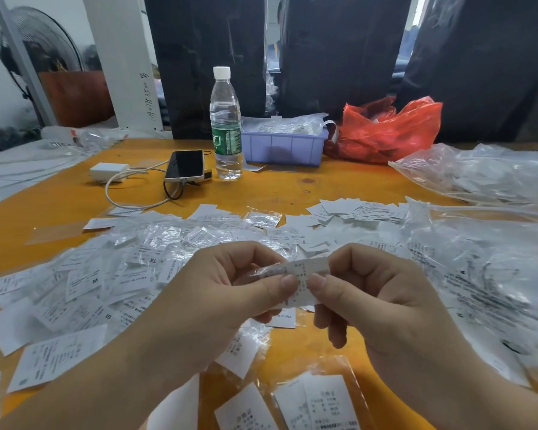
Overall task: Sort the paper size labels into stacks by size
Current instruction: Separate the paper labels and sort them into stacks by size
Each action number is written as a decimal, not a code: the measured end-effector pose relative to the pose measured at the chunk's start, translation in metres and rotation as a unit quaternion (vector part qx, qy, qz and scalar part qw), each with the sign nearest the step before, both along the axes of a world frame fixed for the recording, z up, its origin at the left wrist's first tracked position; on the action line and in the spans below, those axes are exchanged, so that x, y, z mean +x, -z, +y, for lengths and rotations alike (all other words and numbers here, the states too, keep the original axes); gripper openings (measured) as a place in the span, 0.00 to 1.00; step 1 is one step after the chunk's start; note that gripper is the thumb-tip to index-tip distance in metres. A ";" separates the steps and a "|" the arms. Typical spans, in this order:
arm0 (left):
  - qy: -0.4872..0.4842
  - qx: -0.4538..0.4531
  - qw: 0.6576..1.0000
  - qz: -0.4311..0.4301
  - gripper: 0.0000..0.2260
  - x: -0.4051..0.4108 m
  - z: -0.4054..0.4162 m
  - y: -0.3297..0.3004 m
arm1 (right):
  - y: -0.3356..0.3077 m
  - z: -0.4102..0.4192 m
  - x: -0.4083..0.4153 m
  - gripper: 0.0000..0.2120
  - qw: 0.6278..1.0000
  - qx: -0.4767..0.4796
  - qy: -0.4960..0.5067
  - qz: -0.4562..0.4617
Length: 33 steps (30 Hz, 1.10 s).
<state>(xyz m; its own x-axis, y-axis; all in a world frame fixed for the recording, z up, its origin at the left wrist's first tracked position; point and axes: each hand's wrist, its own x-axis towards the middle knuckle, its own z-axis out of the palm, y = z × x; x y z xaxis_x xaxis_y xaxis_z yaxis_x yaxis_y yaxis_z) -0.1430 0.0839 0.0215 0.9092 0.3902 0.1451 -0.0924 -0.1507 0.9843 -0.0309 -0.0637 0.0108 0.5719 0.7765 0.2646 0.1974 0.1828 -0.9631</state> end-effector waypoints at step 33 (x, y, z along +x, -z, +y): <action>-0.014 -0.003 1.000 0.018 0.18 0.005 0.012 0.011 | -0.001 0.001 -0.004 0.04 1.000 -0.012 -0.003 -0.001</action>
<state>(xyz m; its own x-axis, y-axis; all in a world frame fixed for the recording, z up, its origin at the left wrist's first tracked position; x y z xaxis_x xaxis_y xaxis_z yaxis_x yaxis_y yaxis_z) -0.1377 0.0959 0.0108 0.9028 0.4158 0.1097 -0.0523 -0.1470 0.9878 -0.0349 -0.0627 0.0118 0.5672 0.7858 0.2464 0.1988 0.1598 -0.9669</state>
